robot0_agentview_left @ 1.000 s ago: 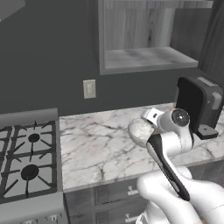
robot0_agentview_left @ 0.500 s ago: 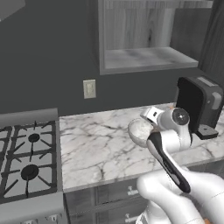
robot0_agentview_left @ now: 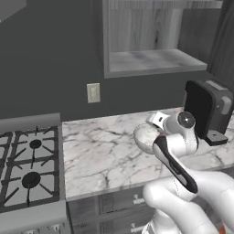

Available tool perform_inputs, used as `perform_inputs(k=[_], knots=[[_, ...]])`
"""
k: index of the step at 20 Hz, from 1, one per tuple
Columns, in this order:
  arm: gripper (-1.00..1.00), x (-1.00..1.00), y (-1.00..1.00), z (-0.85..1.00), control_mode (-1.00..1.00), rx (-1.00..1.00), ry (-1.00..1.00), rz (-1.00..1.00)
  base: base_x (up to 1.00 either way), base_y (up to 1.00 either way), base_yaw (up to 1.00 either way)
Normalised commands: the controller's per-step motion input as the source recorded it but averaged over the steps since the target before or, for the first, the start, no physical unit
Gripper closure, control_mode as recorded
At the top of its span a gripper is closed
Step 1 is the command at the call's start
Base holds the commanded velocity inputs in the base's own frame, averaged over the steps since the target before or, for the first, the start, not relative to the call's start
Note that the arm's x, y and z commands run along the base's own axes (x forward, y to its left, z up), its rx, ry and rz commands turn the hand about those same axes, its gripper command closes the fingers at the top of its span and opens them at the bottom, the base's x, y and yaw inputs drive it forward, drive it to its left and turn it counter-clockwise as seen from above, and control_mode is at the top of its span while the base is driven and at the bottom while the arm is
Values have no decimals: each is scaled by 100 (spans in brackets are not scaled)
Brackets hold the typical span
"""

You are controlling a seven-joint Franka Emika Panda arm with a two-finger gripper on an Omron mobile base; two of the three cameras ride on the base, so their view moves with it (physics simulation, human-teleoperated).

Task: Retrieve the bottle and the shaker from the cabinet and place them next to the mixing bowl on the counter. Then add garlic from the fridge to the mixing bowl.

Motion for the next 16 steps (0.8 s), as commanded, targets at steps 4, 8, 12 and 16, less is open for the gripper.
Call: perform_inputs(k=[4,8,12,16], knots=[[100,25,0,-36,-100,-4,0,1,0,0,0],[100,29,6,-42,-100,-7,0,1,0,0,0],[100,28,14,-44,-100,-9,0,0,0,0,0],[100,22,13,-43,-100,-9,0,0,0,0,0]])
